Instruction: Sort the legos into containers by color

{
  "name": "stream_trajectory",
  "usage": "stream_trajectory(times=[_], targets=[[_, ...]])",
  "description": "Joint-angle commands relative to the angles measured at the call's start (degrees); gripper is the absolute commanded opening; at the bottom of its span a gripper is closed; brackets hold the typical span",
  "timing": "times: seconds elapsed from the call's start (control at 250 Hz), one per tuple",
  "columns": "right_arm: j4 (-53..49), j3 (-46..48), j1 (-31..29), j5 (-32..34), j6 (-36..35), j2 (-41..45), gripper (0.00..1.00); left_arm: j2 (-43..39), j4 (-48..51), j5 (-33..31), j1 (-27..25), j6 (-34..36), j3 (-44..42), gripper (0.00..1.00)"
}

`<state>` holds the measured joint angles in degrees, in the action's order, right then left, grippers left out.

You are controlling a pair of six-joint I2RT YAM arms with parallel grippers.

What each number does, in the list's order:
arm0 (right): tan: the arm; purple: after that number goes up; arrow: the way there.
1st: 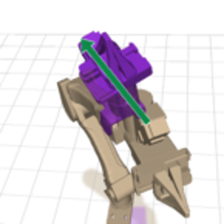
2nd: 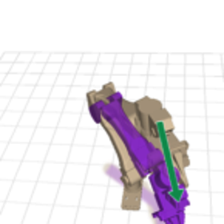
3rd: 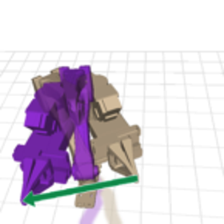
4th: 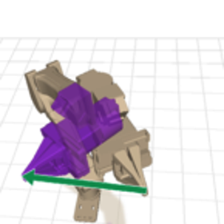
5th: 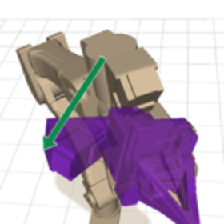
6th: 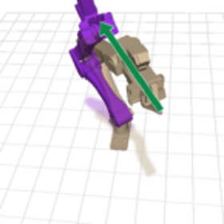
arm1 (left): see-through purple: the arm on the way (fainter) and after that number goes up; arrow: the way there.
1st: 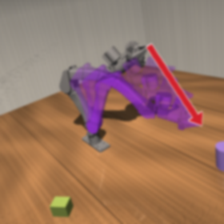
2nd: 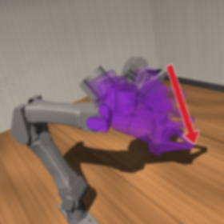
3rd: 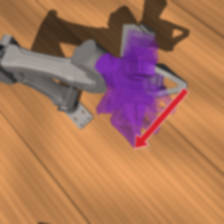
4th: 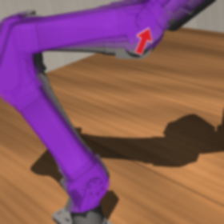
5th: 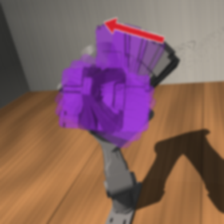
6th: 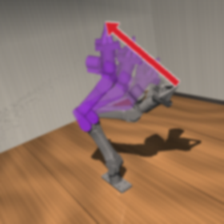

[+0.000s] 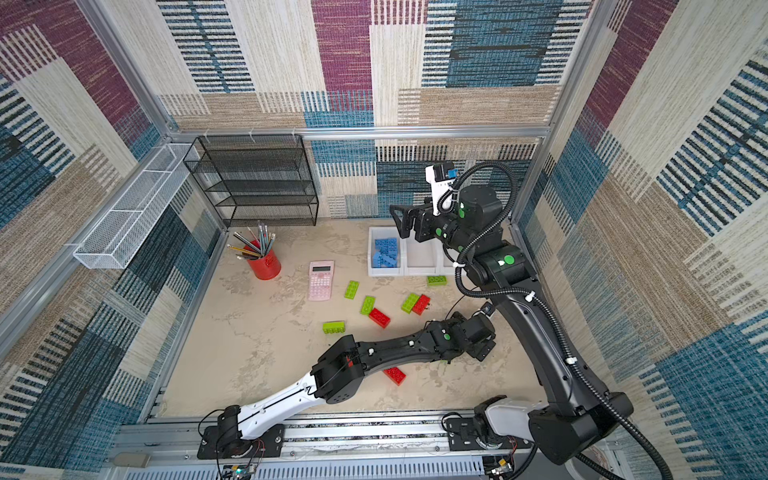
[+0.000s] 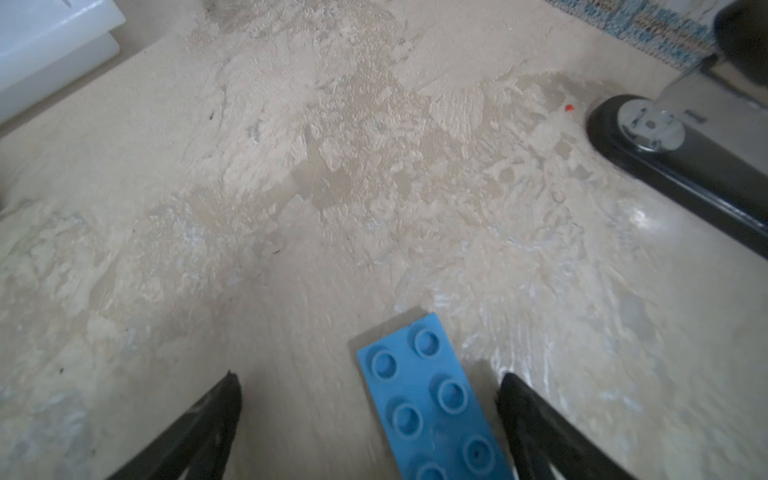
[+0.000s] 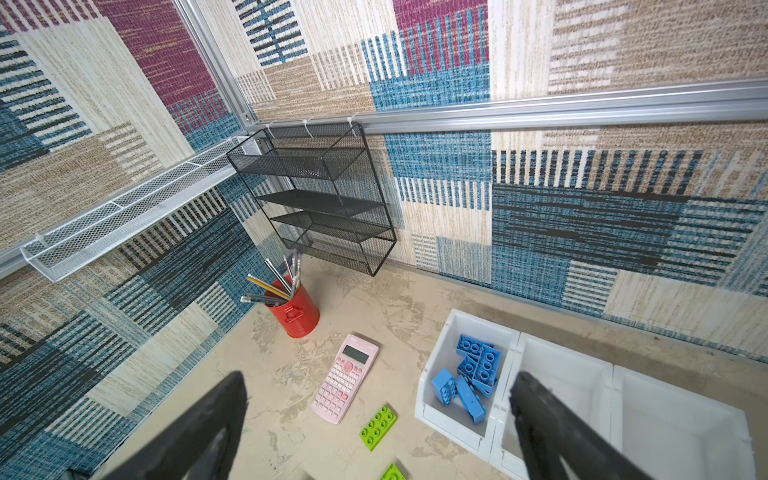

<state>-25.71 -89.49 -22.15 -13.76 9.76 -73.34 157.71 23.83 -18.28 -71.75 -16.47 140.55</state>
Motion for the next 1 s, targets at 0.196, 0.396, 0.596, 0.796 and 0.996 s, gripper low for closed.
stream_trajectory(times=[0.196,0.396,0.596,0.796,0.996], targets=[[2.47,0.15,-0.08,-0.70,1.12,1.66,1.00,-7.81,-5.90,8.59,0.02,3.45,-15.11,0.71],[2.67,0.37,-0.09,-0.28,1.01,1.85,1.00,-5.66,-3.20,12.05,0.02,3.33,-13.06,0.45],[3.01,0.41,-0.13,-0.52,1.01,1.42,1.00,-5.38,-2.66,11.42,0.02,3.81,-12.56,0.35],[3.13,1.73,-0.04,0.43,0.41,2.04,1.00,-6.12,-2.26,10.84,-0.03,4.56,-12.68,0.29],[0.85,1.84,0.00,3.50,2.16,2.42,1.00,-9.42,-2.44,9.77,0.19,6.47,-15.36,0.28]])
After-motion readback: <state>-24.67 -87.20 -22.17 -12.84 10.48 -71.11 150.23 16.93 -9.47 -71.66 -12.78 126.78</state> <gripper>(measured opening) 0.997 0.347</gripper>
